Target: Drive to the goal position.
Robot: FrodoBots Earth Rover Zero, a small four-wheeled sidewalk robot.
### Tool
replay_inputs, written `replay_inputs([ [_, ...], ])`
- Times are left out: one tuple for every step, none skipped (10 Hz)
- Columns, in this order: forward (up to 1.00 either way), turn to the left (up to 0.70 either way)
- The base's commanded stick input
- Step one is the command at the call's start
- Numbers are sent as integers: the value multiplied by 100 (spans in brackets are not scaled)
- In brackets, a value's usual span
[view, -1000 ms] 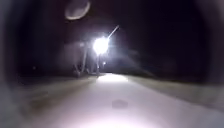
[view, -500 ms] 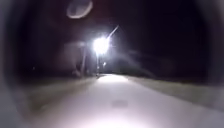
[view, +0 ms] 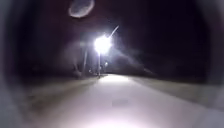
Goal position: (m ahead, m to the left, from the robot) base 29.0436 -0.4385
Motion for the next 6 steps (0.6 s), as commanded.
replay_inputs([
  [70, 0],
  [70, 0],
  [70, 0],
  [70, 0],
  [70, 0],
  [70, 0],
])
